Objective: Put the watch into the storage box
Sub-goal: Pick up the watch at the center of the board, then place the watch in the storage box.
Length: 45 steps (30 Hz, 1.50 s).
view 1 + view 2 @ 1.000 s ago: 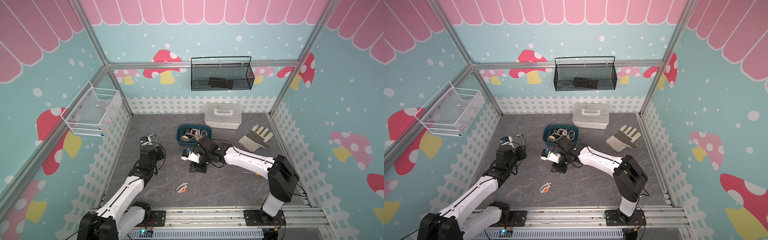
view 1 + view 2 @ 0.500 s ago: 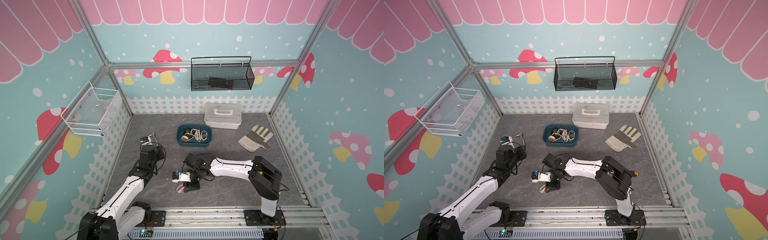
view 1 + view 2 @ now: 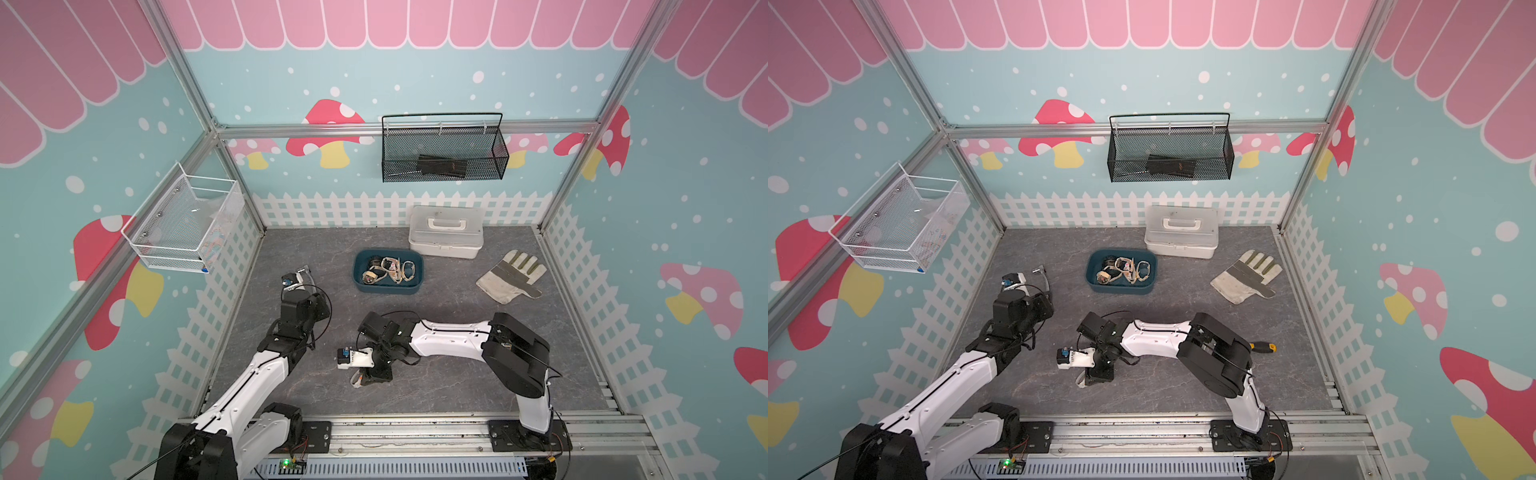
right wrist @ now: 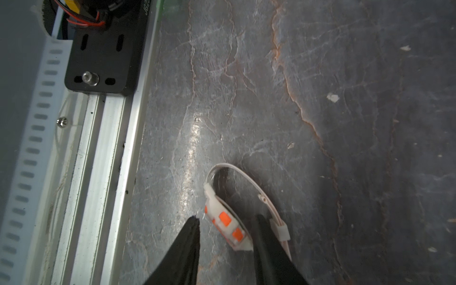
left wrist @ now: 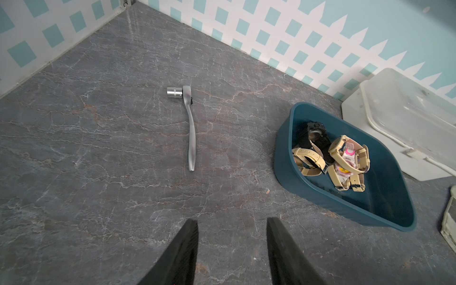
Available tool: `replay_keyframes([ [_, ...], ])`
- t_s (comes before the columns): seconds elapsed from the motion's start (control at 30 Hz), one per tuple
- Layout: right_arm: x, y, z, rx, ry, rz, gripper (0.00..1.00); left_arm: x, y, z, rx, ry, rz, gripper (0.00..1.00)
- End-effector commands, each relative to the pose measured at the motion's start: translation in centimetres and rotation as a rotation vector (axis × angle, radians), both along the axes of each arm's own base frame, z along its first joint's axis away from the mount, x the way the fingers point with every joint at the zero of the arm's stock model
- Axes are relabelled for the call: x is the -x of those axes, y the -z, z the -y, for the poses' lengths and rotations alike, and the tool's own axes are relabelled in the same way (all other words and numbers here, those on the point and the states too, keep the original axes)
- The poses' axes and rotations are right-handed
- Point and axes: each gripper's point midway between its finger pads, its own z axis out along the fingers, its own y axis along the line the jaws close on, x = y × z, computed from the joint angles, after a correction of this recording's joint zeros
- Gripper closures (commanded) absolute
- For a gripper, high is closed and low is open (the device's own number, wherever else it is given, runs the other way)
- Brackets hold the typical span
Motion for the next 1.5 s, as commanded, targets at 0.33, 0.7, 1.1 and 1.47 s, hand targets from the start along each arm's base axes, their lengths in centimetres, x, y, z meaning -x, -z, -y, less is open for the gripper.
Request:
replay_keyframes([
  [0.33,0.5,1.0,-0.2,0.026,-0.034,0.025,0.71,-0.2,-0.1,0.5,0.009,0.017,0.000,0.51],
  [0.7,0.5,0.4,-0.2,0.018,-0.018,0.036,0.91,0.0,0.1,0.4,0.007,0.014,-0.004,0.51],
  [1.1,-10.3,-10.4,1.0,-0.285,0.270,0.002,0.93,0.1,0.1,0.4,0.010,0.016,-0.001,0.51],
  [1.47,-28.6,-9.9,7.5,0.001,0.825,0.274,0.94,0.4,0.1,0.4,0.003,0.016,-0.002,0.51],
])
